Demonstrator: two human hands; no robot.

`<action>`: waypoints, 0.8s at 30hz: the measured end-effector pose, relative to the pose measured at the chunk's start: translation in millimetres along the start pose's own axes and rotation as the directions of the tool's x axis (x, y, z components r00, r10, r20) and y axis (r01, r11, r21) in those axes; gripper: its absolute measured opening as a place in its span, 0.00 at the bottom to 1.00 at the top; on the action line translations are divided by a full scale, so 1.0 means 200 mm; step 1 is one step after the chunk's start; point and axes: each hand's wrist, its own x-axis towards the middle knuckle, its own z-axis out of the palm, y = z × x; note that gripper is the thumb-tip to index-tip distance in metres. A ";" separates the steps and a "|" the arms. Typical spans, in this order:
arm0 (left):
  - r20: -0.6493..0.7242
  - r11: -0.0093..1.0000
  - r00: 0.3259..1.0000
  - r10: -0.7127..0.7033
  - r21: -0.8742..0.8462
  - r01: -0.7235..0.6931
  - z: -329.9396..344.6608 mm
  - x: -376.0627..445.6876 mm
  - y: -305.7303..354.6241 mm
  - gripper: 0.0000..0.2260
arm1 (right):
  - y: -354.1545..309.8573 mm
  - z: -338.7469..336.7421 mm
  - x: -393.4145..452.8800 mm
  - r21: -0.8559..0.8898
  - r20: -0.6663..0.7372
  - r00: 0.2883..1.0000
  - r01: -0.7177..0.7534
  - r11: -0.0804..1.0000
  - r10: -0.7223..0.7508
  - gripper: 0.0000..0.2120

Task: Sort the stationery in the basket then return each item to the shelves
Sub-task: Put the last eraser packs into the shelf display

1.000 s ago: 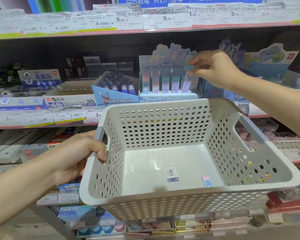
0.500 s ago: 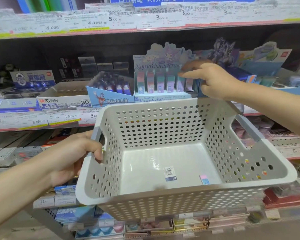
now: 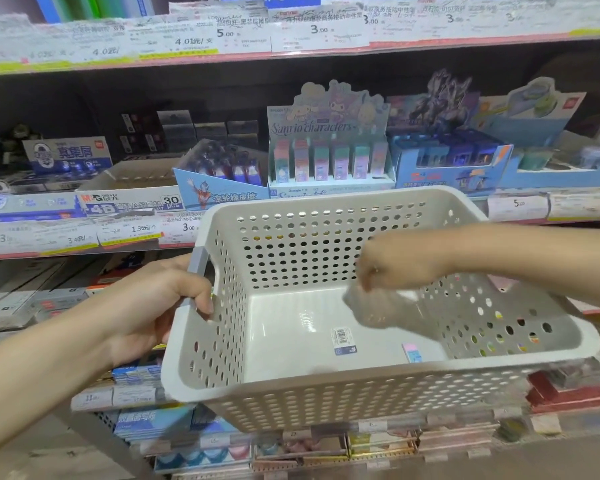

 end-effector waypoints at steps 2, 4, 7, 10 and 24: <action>0.006 1.000 1.000 0.014 -0.003 -0.014 0.01 0.00 0.00 0.28 | -0.04 0.10 0.00 -0.030 0.404 0.915 -0.004 1.000 0.015 0.14; 0.008 1.000 1.000 0.029 -0.007 -0.029 0.01 0.00 0.00 0.26 | -0.05 0.18 0.00 -0.026 0.554 0.833 -0.001 1.000 0.015 0.15; 0.016 0.999 0.999 0.036 -0.009 -0.036 0.02 -0.01 -0.01 0.26 | -0.05 0.25 0.01 -0.016 0.616 0.788 0.009 1.000 0.003 0.17; 0.022 0.999 0.999 0.034 0.002 -0.034 0.02 -0.01 0.00 0.25 | -0.05 0.26 0.03 -0.063 0.620 0.784 0.013 0.998 0.029 0.16; 0.021 0.999 0.999 0.037 -0.001 -0.037 0.01 0.00 -0.01 0.25 | -0.01 0.28 0.08 -0.089 0.593 0.804 0.010 0.996 0.045 0.10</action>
